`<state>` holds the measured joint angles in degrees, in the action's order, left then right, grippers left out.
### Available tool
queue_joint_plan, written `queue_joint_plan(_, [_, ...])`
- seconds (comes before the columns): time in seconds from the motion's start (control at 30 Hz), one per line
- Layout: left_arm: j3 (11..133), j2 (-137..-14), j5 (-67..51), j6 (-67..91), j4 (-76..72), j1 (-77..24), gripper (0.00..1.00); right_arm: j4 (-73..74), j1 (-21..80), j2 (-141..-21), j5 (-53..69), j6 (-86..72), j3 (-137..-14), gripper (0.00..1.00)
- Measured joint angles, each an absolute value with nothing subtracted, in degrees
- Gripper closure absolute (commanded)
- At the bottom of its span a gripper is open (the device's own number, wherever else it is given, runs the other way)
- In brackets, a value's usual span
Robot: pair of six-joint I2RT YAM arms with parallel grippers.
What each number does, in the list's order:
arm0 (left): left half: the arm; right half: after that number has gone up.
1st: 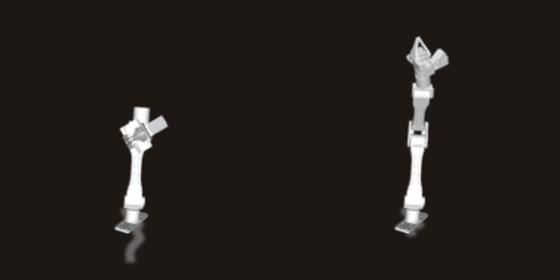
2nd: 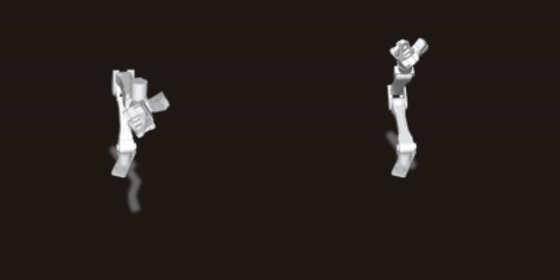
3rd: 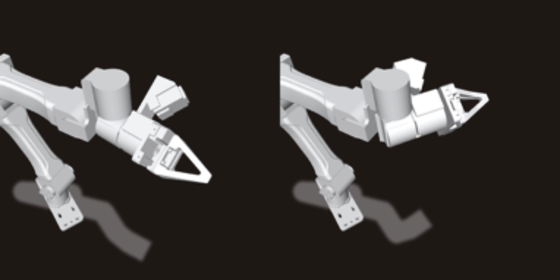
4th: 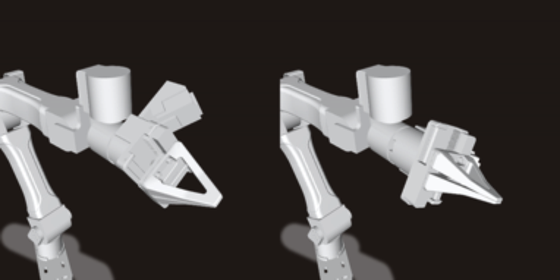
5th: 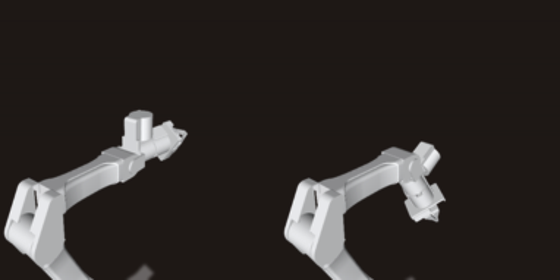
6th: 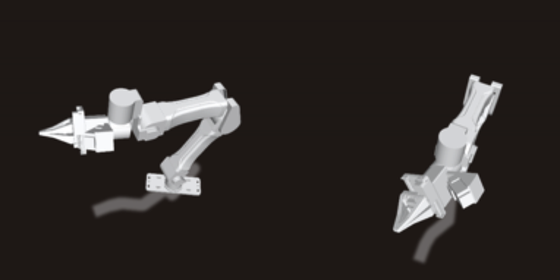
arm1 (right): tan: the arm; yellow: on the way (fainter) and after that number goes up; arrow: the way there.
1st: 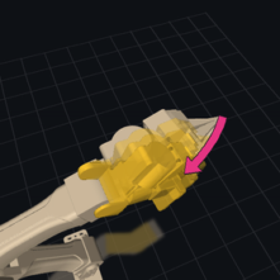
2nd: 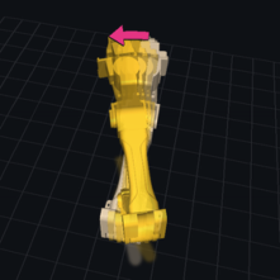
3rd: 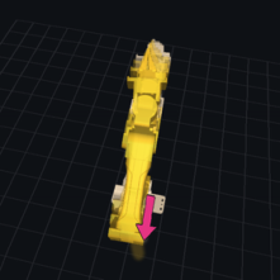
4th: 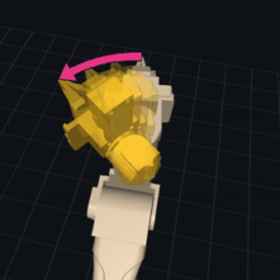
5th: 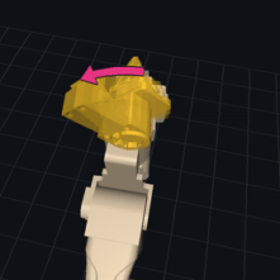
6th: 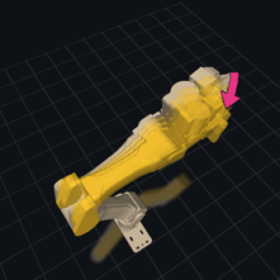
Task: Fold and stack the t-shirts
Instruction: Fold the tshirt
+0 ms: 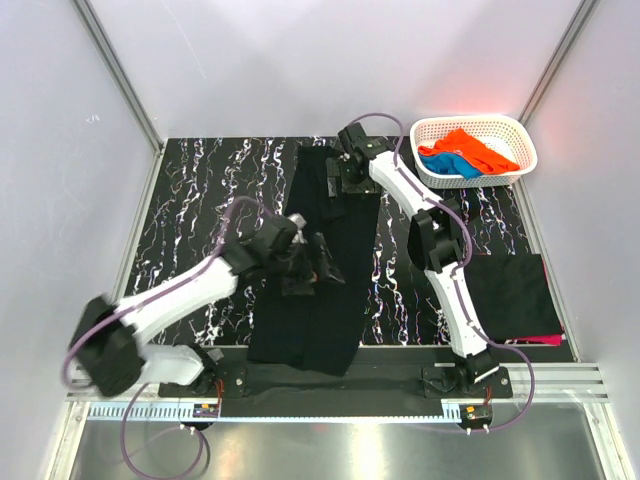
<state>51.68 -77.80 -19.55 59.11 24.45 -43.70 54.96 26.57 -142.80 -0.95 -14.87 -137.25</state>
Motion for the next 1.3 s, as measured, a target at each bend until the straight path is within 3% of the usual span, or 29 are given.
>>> queue_joint_plan(0.23, [51.31, -58.17, -1.37, 54.37, 30.89, -40.27, 0.01, 55.31, 28.75, -148.07, -1.17, -15.49, -140.68, 0.00])
queue_joint_plan(0.43, [44.12, -51.40, 0.89, 51.44, 29.82, -29.50, 0.02, 55.90, 29.74, -153.60, -2.46, -15.55, -147.76, 0.00])
queue_joint_plan(0.6, [41.41, -54.85, -5.67, 47.31, 29.23, -27.29, 0.11, 55.68, 29.67, -160.07, -2.96, -13.32, -158.82, 0.00])
queue_joint_plan(0.93, [38.98, -66.26, -10.48, 46.81, 26.37, -35.73, 0.11, 44.66, 28.88, -160.70, -3.81, -9.10, -160.03, 0.00])
queue_joint_plan(1.1, [38.98, -70.48, -11.20, 48.07, 24.91, -36.86, 0.11, 44.45, 28.58, -151.37, -3.64, -9.52, -150.93, 0.00])
queue_joint_plan(1.3, [38.96, -77.12, -12.78, 50.92, 22.04, -38.94, 0.13, 46.54, 27.40, -129.78, 4.21, -14.26, -134.65, 0.00])
